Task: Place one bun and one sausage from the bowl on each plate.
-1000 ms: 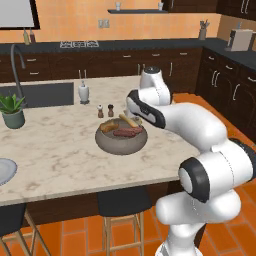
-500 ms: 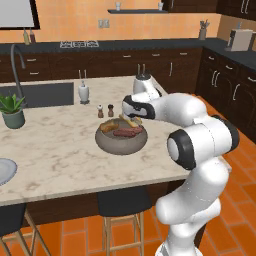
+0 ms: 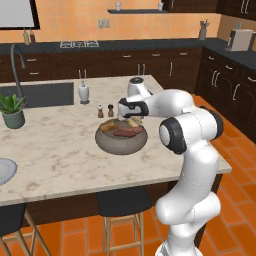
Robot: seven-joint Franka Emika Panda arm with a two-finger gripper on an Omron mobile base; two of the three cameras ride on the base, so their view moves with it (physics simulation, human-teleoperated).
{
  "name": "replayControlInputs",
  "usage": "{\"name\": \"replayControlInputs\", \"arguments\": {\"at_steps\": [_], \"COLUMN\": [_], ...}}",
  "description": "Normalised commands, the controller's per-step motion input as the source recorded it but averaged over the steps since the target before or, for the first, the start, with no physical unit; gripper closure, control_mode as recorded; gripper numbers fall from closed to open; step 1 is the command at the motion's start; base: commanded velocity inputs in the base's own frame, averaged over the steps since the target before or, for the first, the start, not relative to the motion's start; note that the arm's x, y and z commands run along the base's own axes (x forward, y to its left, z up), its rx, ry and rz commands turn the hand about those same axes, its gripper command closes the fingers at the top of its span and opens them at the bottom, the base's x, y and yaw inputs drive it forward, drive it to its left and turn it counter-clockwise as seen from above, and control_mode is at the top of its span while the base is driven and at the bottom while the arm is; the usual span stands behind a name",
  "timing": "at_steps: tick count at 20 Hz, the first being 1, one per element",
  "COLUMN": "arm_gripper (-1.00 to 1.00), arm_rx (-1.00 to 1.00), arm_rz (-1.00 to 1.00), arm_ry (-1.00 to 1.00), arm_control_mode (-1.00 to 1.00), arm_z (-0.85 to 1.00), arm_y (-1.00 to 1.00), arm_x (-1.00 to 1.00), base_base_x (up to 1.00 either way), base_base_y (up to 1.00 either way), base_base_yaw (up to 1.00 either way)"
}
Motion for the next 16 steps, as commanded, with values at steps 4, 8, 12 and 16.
{"name": "replayControlInputs", "arguments": {"at_steps": [4, 8, 12, 16], "arm_gripper": [-1.00, -1.00, 1.00, 1.00], "arm_rx": [0.00, -0.01, -0.01, 0.01], "arm_rz": [0.00, 0.00, 0.03, 0.00], "arm_ry": [0.03, 0.00, 0.00, -0.12], "arm_control_mode": [-1.00, -1.00, -1.00, -1.00], "arm_z": [-0.32, -0.29, -0.22, 0.43], "arm_y": [0.08, 0.00, 0.18, 0.00], "arm_x": [0.52, 0.21, -0.16, -0.55], "base_base_x": [0.00, 0.00, 0.00, 0.00], "base_base_y": [0.00, 0.00, 0.00, 0.00], "base_base_yaw": [0.00, 0.00, 0.00, 0.00]}}
